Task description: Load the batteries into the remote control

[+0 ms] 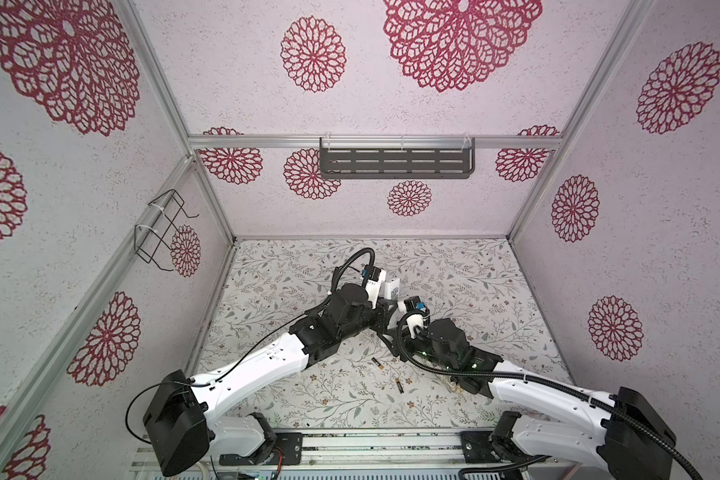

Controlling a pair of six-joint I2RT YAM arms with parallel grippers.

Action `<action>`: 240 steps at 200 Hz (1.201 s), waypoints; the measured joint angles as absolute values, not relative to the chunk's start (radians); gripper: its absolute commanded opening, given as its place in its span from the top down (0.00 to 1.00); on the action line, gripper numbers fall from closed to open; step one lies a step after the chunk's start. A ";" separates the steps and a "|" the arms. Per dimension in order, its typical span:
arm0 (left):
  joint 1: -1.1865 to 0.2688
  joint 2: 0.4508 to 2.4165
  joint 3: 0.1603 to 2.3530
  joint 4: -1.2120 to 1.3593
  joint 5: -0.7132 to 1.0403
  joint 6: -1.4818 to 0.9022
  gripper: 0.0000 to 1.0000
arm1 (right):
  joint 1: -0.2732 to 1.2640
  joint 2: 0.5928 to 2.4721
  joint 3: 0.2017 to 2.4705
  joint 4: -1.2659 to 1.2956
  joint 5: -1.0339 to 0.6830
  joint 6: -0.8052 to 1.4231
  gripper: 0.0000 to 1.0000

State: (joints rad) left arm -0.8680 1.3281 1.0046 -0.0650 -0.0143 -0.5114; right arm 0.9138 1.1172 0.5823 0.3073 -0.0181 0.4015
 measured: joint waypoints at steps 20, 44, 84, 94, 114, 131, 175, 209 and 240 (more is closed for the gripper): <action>-0.868 1.325 0.999 -0.065 -0.012 -0.506 1.00 | 0.925 1.117 0.582 0.299 0.000 0.398 0.83; -0.868 1.311 0.993 -0.081 -0.009 -0.505 1.00 | 0.947 1.115 0.583 0.290 0.028 0.392 0.42; -0.828 1.267 0.987 -0.096 0.036 -0.521 1.00 | 0.989 1.067 0.576 0.288 0.030 0.321 0.08; -0.805 1.247 0.979 -0.099 0.058 -0.527 1.00 | 0.992 1.032 0.560 0.290 0.030 0.305 0.05; -0.749 1.215 0.964 -0.108 0.111 -0.535 1.00 | 0.994 0.931 0.498 0.290 0.030 0.255 0.03; -0.704 1.194 0.946 -0.121 0.173 -0.537 1.00 | 0.996 0.850 0.459 0.261 0.025 0.197 0.03; -0.650 1.150 0.910 -0.187 0.329 -0.531 1.00 | 1.013 0.781 0.477 0.132 -0.031 0.005 0.06; -0.612 1.103 0.860 -0.196 0.448 -0.546 1.00 | 1.025 0.812 0.538 0.062 -0.078 -0.102 0.13; -0.574 1.093 0.813 -0.188 0.546 -0.577 1.00 | 1.044 0.904 0.649 0.014 -0.130 -0.166 0.17</action>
